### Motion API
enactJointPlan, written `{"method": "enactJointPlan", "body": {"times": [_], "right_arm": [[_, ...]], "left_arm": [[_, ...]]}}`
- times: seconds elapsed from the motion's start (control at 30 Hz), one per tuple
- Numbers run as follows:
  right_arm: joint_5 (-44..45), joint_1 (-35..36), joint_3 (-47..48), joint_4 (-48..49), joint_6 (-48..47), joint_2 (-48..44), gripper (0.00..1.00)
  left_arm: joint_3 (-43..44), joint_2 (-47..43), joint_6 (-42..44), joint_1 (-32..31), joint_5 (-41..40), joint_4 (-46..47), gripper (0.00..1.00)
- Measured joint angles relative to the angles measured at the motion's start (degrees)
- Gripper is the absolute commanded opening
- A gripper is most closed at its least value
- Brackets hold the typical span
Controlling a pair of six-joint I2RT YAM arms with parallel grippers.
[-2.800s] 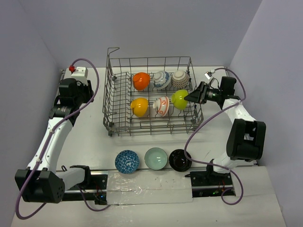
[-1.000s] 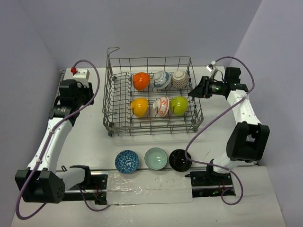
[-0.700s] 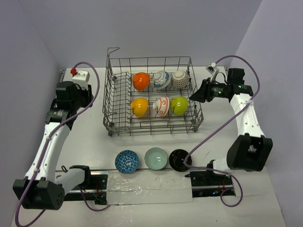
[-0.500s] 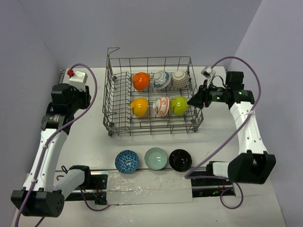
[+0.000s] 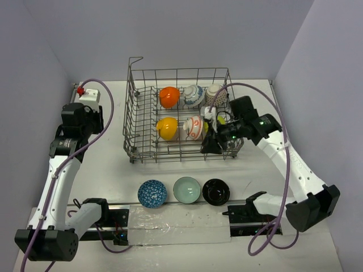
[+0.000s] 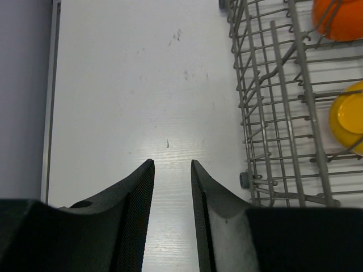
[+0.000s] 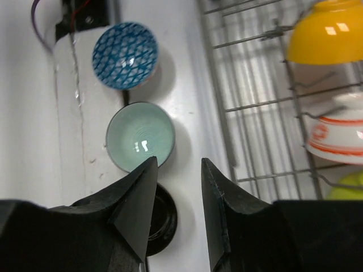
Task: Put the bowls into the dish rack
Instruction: Pick up the bowl from the corner of the board.
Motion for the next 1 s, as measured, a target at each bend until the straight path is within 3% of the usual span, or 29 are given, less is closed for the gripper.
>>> {"method": "enactJointPlan", "body": {"times": [0.47,1.0], "right_arm": [[12.8,30.7,-4.2,-0.7,-1.0,1.5,0.44],[19.9,42.5,-3.5,6.0,-1.9,11.3,0.44]], "left_arm": [[-0.6,3.7,-0.6,6.6,-1.6,0.4,0.37],[-0.3,5.2,-1.1,11.6,-0.7,0.4,0.37]]}}
